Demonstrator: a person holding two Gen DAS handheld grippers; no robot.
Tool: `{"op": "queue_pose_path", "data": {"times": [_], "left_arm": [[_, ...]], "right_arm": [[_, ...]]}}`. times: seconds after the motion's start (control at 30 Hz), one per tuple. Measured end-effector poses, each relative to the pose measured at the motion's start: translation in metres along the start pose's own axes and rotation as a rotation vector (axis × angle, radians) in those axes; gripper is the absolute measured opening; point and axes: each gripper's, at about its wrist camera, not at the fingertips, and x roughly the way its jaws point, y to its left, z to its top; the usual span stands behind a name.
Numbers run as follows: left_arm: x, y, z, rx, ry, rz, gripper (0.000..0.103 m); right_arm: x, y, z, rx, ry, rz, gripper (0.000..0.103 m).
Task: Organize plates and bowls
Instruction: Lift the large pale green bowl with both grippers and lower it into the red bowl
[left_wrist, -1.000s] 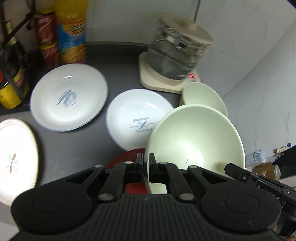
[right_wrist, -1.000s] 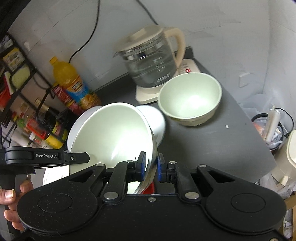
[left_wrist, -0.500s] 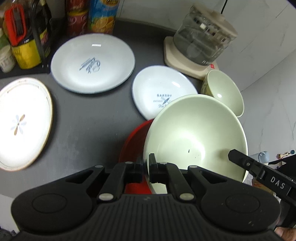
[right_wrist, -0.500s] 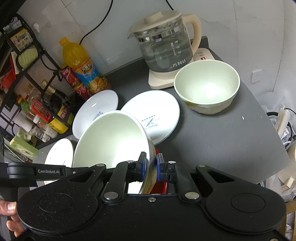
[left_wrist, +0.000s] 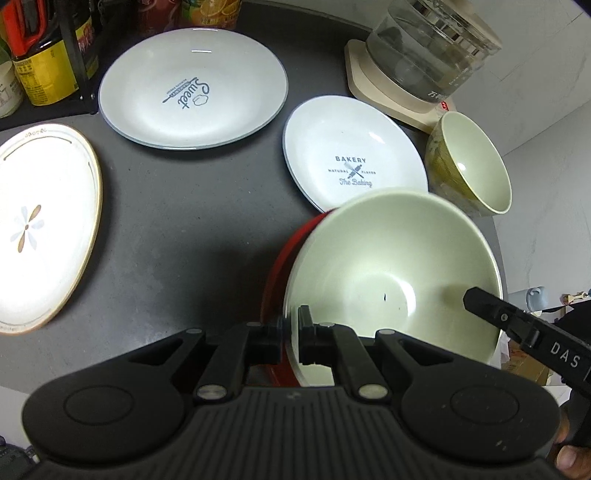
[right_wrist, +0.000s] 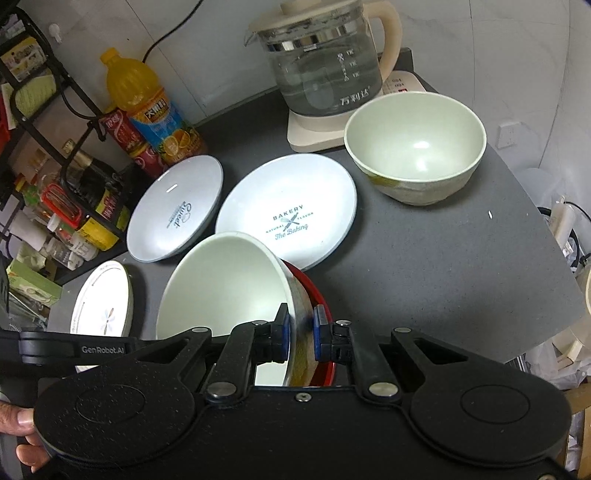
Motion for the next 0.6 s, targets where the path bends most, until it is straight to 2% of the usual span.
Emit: {"op": "queue_pose_path", "data": {"times": [0.3, 0.5, 0.6], "left_arm": [[-0.001, -0.001, 0.010, 0.013, 0.043, -0.021, 0.008], [-0.014, -0.001, 0.012, -0.002, 0.025, -0.026, 0.010], [-0.017, -0.001, 0.013, -0.001, 0.011, -0.022, 0.014]], "right_arm": [[0.006, 0.001, 0.002, 0.020, 0.012, -0.021, 0.011], [0.005, 0.000, 0.005, 0.028, 0.008, -0.006, 0.011], [0.005, 0.000, 0.006, 0.028, 0.007, 0.005, 0.011]]}}
